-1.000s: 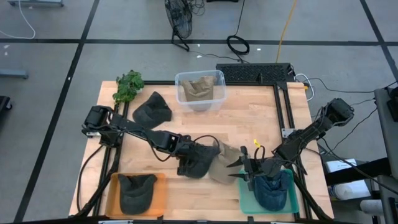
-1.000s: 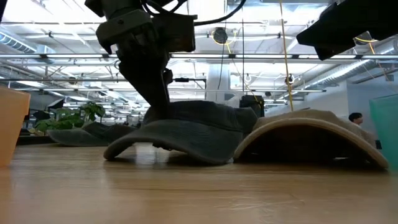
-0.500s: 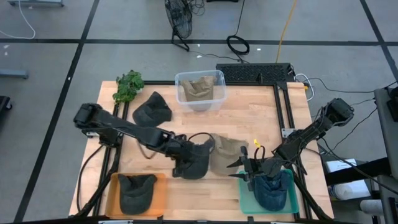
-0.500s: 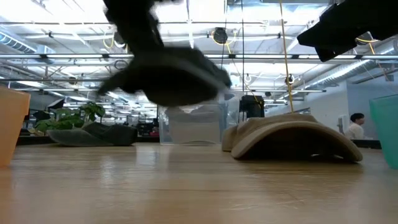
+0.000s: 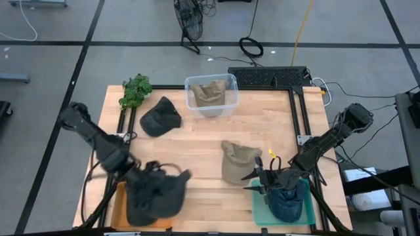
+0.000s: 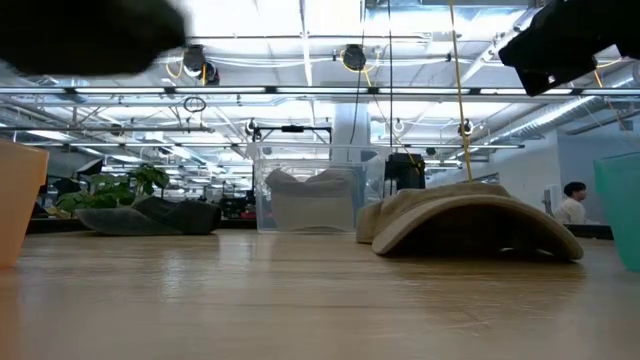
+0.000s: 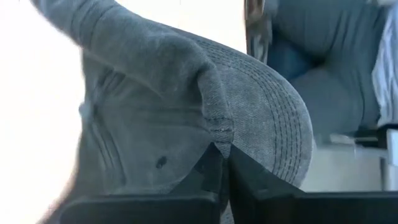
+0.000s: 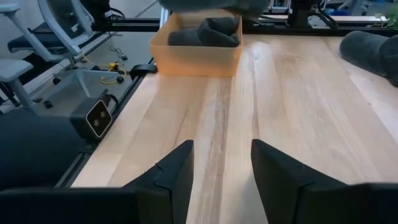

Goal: Pick & Place hat
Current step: Put the right black cap into the orange bin

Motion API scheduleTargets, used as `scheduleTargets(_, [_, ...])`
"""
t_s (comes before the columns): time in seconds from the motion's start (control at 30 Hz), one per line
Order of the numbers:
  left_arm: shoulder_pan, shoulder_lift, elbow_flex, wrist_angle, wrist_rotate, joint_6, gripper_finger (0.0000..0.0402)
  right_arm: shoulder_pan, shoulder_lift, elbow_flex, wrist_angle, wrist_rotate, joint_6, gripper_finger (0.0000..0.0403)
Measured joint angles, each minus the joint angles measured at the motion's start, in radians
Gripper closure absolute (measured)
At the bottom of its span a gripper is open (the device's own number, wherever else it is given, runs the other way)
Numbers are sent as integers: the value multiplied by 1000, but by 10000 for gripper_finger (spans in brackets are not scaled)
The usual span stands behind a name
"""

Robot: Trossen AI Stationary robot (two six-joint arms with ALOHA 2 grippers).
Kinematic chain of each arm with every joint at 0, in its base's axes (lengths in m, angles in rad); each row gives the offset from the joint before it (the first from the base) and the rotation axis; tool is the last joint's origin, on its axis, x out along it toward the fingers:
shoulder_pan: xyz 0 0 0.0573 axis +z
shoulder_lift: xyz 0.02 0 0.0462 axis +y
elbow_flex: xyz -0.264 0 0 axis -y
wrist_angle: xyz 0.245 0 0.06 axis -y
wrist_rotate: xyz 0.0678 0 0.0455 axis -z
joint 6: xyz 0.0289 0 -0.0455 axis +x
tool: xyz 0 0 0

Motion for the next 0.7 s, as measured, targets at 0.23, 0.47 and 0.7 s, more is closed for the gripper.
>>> scheduleTargets(0.23, [-231,7,-26,-5,-17,-391,397,3,0,0,15,0,-6,264])
scheduleTargets(0.47, [-427,18,-26,11,-191,-630,395,3,0,0,26,3,-6,264])
scheduleTargets(0.7, [-508,76,-67,116,-239,-707,385,3,0,0,48,4,-3,264])
